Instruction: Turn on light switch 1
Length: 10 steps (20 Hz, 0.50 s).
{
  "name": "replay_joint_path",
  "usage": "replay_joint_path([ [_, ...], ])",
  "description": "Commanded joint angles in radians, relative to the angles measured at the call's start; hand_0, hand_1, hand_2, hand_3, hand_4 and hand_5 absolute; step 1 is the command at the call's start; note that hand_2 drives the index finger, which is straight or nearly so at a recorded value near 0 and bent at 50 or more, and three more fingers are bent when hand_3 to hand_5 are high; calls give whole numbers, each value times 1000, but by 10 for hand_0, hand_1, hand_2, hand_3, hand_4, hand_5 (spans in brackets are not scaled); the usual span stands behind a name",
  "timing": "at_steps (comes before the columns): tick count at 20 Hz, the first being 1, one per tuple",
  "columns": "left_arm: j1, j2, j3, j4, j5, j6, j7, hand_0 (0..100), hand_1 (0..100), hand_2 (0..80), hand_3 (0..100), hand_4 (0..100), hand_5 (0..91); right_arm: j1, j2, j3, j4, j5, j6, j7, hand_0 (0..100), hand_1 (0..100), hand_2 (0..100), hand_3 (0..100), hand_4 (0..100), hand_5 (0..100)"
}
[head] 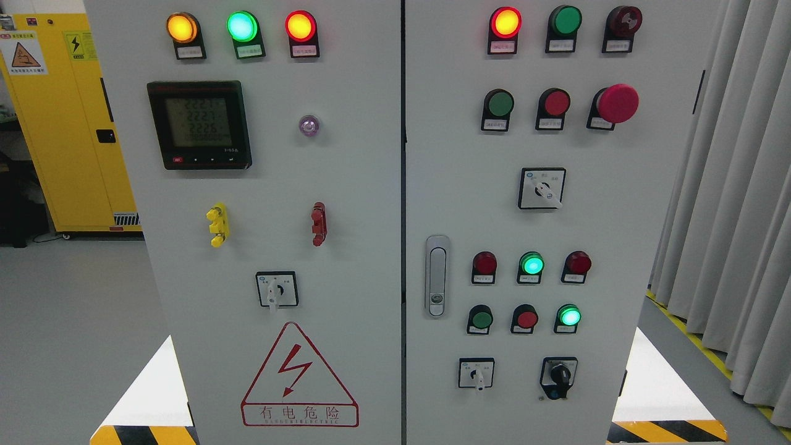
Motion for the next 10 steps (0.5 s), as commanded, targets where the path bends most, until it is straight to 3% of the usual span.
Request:
replay_joint_path([
  [1, -39, -7, 21, -299, -9, 2, 0, 218, 508, 384, 622, 740, 653, 0, 0, 0, 0, 0, 0, 1, 0, 500, 40, 0, 0, 0],
  [6, -126, -25, 21, -348, -11, 83, 3, 145, 540, 440, 668, 779, 710, 0, 0, 0, 0, 0, 0, -1, 0, 500, 40, 0, 0, 0],
  [10, -177, -25, 14, -363, -12, 112, 42, 111, 564, 478, 725, 813, 757, 0, 0, 0, 0, 0, 0, 1, 0, 500, 40, 0, 0, 0],
])
